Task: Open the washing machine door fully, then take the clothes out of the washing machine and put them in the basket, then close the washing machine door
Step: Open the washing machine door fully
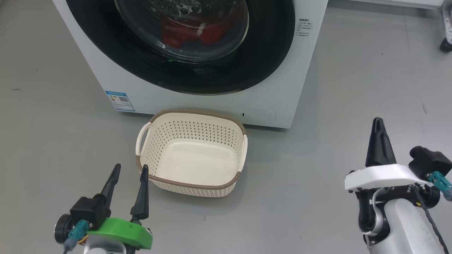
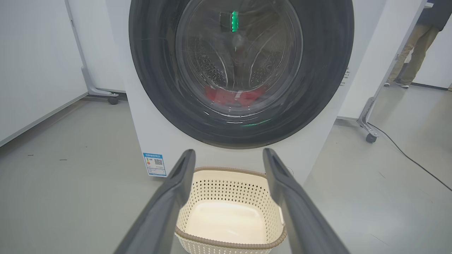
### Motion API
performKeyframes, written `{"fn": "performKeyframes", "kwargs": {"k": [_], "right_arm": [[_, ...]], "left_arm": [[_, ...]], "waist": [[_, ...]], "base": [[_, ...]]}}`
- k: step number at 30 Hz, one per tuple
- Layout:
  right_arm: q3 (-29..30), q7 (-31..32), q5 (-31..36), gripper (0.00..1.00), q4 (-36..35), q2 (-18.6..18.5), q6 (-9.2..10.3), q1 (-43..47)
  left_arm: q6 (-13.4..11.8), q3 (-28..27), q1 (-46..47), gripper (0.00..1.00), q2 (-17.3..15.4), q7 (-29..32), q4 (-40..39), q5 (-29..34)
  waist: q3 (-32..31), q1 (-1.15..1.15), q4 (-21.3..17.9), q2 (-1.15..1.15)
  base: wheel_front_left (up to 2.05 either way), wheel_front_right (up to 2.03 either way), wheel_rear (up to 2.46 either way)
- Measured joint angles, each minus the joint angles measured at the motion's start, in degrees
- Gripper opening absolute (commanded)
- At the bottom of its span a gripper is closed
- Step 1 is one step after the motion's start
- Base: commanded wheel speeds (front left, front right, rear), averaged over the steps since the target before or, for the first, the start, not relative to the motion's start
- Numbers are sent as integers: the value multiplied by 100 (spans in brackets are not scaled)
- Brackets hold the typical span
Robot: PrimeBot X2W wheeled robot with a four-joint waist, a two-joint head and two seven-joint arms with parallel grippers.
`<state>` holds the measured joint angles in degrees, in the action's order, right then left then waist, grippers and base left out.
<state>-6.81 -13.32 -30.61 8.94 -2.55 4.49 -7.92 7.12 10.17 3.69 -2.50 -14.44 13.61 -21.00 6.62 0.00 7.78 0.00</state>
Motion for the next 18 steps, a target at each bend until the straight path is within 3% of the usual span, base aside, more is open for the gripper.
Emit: {"fn": "performKeyframes", "kwargs": {"k": [7, 18], "right_arm": [[92, 272, -253, 0, 73, -63, -202, -441], [511, 554, -1005, 0, 152, -59, -291, -1168]], "left_arm": [[0, 154, 166, 100, 5, 0, -3, -16], [0, 354, 293, 100, 11, 0, 1, -19]], "waist": [[186, 0, 267, 0], [509, 0, 632, 0]], "base": [[0, 0, 0], [0, 0, 0]]}}
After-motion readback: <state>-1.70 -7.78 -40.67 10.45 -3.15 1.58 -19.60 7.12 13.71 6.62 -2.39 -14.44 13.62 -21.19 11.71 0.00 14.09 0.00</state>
